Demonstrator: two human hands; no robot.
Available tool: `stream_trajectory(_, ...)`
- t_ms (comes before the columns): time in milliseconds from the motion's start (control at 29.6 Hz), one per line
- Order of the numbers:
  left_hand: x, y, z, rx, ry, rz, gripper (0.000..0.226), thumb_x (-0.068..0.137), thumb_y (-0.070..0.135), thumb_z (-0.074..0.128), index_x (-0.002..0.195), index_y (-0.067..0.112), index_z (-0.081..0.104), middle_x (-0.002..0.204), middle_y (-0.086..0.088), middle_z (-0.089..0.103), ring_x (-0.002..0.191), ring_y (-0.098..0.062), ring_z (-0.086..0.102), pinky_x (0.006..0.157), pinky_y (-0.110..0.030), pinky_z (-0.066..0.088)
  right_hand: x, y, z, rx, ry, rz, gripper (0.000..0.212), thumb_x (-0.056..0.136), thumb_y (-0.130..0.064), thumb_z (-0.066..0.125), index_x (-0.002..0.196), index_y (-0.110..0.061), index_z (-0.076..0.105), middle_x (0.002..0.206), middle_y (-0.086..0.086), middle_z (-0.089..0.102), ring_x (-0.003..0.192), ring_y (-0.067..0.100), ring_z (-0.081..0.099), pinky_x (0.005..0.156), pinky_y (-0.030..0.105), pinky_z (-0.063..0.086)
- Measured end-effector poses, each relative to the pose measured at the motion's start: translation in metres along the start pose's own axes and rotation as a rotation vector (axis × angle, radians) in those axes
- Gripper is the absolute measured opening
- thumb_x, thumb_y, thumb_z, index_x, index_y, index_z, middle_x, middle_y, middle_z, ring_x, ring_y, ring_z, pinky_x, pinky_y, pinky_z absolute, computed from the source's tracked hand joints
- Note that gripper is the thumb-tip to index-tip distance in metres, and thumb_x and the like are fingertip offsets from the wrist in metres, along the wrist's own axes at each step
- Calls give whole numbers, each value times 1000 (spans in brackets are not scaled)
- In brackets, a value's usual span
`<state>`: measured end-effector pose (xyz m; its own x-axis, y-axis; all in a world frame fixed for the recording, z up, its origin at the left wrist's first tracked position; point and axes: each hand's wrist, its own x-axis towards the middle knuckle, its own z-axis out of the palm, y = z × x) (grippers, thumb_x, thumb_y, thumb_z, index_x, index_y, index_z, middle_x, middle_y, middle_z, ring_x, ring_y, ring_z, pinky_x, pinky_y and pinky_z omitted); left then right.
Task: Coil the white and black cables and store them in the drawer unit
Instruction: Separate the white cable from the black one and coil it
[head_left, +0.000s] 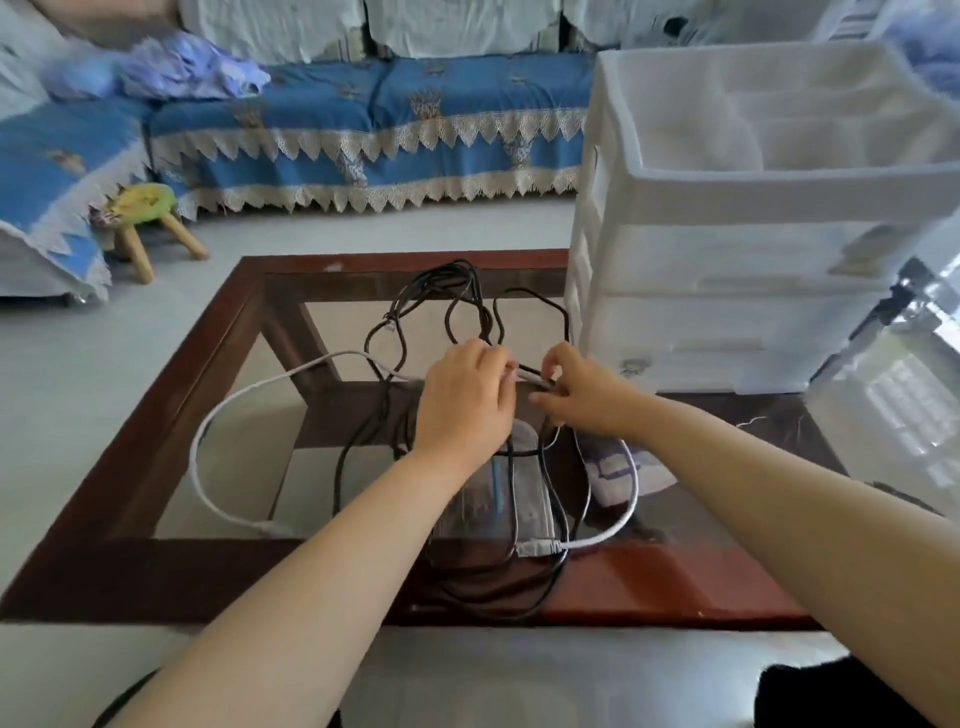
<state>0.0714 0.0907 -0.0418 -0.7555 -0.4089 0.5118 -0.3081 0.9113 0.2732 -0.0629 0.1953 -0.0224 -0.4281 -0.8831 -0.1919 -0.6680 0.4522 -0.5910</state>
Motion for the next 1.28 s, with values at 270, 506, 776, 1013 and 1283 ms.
stream_trajectory(270, -93, 81, -13, 210, -509, 240, 45, 93, 55, 41, 104, 16, 62, 106, -5, 65, 104, -28, 56, 93, -42, 36, -67, 9, 13, 537, 191, 126, 20, 97, 0, 34, 88, -19, 35, 66, 9, 51, 49, 24, 50, 42, 28, 47)
stream_trajectory(506, -101, 111, -55, -257, -642, -81, 44, 101, 46, 33, 88, 21, 67, 79, 8, 60, 79, -12, 57, 77, -33, 44, -99, 0, 8, 1142, 213, 203, 23, 98, 2, 32, 94, -13, 49, 69, 6, 53, 46, 12, 59, 48, 24, 54)
stream_trajectory(776, -70, 88, -92, -1336, -295, -550, 48, 102, 42, 33, 61, 17, 41, 52, 6, 28, 41, -9, 21, 40, -20, 19, -98, 5, 8, 1073, 90, 161, 29, 94, 1, 34, 101, -12, 60, 86, 4, 65, 72, 15, 61, 64, 27, 49)
stream_trajectory(1013, -55, 9, -107, -2098, 160, -1061, 48, 100, 30, 31, 55, 19, 39, 44, 8, 25, 31, -7, 19, 33, -19, 13, -89, -33, 39, 137, 86, -92, 15, 94, -36, 52, 89, -23, 55, 85, -4, 53, 73, 12, 47, 66, 27, 38)
stream_trajectory(1283, -69, -46, -119, -2010, 595, -1219, 31, 94, 13, 32, 84, 10, 61, 52, 5, 35, 37, -7, 25, 36, -18, 23, -101, -35, 36, 231, 550, -87, 10, 94, -33, 53, 92, -23, 56, 71, -1, 60, 60, 16, 52, 55, 29, 38)
